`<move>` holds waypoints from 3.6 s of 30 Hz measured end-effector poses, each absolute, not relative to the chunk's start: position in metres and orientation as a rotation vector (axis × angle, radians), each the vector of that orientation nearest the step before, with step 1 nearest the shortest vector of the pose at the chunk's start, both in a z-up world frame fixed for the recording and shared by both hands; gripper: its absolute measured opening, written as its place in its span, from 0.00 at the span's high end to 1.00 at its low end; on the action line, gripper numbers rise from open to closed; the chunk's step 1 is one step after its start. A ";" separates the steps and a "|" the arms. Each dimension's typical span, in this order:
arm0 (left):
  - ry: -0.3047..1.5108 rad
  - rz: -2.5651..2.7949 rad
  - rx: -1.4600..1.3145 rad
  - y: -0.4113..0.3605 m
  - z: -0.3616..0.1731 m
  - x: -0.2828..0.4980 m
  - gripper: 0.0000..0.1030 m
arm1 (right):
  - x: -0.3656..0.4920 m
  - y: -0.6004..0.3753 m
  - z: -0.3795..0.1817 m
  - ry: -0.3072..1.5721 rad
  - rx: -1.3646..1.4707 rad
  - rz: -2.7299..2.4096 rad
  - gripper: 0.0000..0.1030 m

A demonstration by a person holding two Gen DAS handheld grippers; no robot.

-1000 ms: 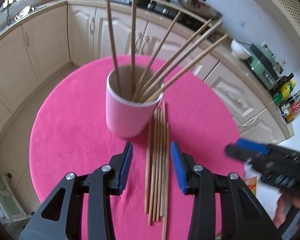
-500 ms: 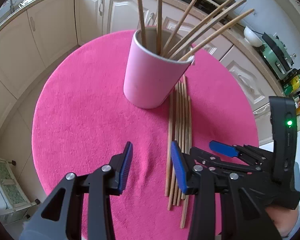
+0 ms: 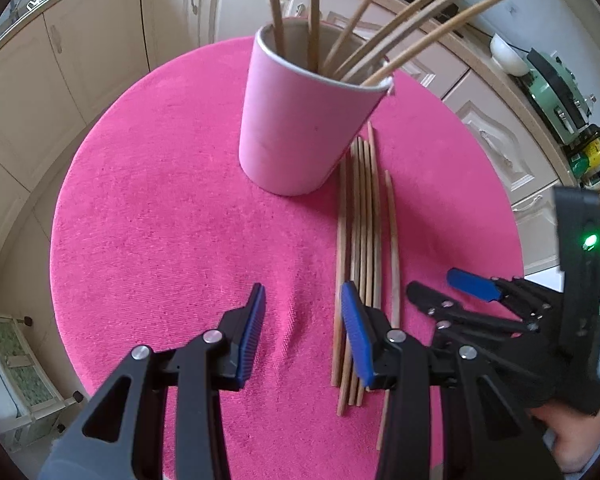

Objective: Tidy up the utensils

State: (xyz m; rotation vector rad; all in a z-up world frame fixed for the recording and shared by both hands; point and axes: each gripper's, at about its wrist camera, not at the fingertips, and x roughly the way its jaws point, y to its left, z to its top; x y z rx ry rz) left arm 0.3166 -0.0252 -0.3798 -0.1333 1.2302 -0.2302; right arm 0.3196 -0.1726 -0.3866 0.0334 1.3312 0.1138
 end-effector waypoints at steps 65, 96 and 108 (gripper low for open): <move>1.474 -0.202 0.037 -0.083 -0.421 0.364 0.92 | 0.369 -0.229 -0.398 1.513 0.140 0.217 0.93; 1.275 -0.332 0.033 -0.078 -0.373 0.332 0.95 | 0.356 -0.244 -0.352 1.403 0.232 0.270 0.94; 1.306 -0.319 0.031 -0.083 -0.378 0.332 0.95 | 0.356 -0.224 -0.387 1.459 0.143 0.150 0.93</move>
